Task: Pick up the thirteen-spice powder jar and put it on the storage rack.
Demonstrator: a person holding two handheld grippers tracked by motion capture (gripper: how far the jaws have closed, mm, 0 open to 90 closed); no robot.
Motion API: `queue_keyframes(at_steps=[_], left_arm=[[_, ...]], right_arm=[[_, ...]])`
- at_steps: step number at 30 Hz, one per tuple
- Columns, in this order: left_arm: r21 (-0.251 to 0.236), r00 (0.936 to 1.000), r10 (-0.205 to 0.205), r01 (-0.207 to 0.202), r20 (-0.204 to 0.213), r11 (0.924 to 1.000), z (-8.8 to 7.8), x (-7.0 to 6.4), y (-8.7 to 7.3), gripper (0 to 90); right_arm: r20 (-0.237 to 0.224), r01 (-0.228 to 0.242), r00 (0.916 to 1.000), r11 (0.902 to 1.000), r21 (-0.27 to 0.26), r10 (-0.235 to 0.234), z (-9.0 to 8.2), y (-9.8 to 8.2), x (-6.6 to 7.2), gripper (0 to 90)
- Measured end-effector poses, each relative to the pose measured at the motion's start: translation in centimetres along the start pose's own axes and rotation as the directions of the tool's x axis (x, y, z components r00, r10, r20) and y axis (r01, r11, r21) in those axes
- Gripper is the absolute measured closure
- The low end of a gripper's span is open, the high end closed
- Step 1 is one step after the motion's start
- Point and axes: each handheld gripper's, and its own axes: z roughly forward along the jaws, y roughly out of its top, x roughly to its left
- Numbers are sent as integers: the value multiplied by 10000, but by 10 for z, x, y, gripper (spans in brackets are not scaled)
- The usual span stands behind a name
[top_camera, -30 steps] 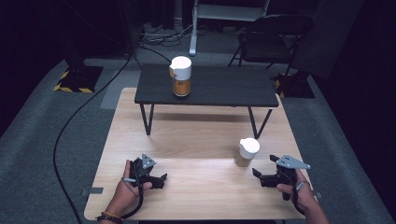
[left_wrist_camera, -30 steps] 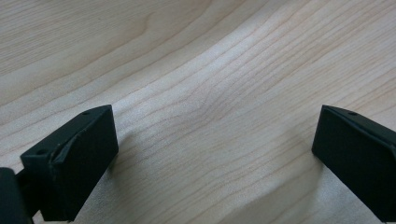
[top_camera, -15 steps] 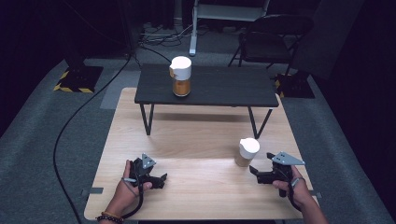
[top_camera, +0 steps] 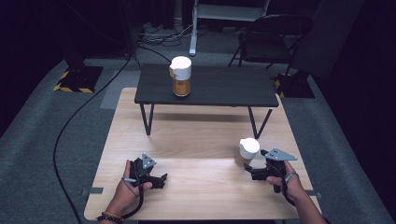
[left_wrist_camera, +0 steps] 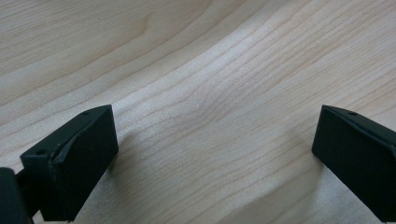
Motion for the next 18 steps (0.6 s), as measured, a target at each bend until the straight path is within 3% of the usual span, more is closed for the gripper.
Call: queue_keyframes(at_steps=[12, 15, 18], left_arm=[[3, 10000, 5, -5, 1, 10000, 0, 0, 0, 4], [3, 10000, 6, -6, -1, 10000, 0, 0, 0, 5], [1, 10000, 9, -9, 9, 10000, 0, 0, 0, 4]], right_arm=[[-547, -614, 9967, 9977, -297, 597, 25, 8, -4, 29], [-501, -768, 9960, 9960, -448, 746, 27, 5, -3, 61], [-393, -947, 9950, 9930, -712, 921, 27, 0, -2, 176]])
